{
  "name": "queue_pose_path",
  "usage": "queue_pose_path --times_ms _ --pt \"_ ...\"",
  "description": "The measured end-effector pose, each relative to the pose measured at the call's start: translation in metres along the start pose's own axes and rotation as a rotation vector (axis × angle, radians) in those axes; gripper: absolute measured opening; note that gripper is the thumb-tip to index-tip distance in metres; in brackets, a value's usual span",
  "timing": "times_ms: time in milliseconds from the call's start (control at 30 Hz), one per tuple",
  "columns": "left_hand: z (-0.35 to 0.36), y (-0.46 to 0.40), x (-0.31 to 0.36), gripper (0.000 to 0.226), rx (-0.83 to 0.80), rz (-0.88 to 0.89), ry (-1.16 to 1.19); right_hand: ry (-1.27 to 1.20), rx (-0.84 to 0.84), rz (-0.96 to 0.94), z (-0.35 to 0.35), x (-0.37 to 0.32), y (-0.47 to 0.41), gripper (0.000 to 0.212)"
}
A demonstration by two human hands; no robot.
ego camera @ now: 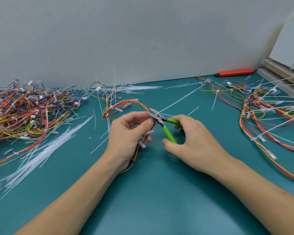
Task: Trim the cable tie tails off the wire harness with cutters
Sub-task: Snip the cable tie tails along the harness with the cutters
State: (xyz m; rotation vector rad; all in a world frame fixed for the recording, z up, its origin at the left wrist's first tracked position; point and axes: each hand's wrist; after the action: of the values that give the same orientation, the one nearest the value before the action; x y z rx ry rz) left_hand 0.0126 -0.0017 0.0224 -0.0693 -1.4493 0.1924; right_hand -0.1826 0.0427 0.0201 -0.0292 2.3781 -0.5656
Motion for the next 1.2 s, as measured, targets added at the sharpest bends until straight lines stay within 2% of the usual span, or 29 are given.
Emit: queue_pose_path --times_ms 133,267,533,667,767,1200 --pt "-0.0009 0.0001 -0.0005 0.011 0.001 0.007 -0.004 -0.012 0.002 -0.004 -0.0003 -0.0009 -0.0005 0.047" --pt "0.0002 -0.0004 0.0003 0.011 0.006 0.023 -0.015 -0.041 0.012 0.027 -0.0049 -0.0008 -0.0036 0.023" --pt "0.0012 0.0004 0.0002 0.01 0.006 0.02 -0.007 -0.049 0.014 0.055 -0.0039 -0.0023 -0.001 0.023" --pt "0.0006 0.0 -0.0014 0.01 0.018 0.0 -0.008 0.003 -0.003 0.01 -0.0035 -0.0007 -0.0033 0.047" --pt "0.0003 0.0003 -0.0019 0.01 0.017 -0.004 0.006 0.006 -0.003 -0.003 -0.0021 0.0 -0.003 0.053" --pt "-0.0005 -0.0006 -0.0019 0.014 0.003 -0.012 0.009 -0.028 0.019 0.016 0.0001 0.0012 -0.0028 0.048"
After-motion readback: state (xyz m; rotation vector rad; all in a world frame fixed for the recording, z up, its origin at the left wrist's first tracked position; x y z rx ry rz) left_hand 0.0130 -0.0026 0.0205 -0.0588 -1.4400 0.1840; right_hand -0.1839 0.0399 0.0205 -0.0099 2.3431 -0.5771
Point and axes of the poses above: each hand's wrist, its own y-axis away from the middle knuckle, its own z-axis out of the palm, x = y × z, and after that the axes turned 14 degrees about x, right-handed
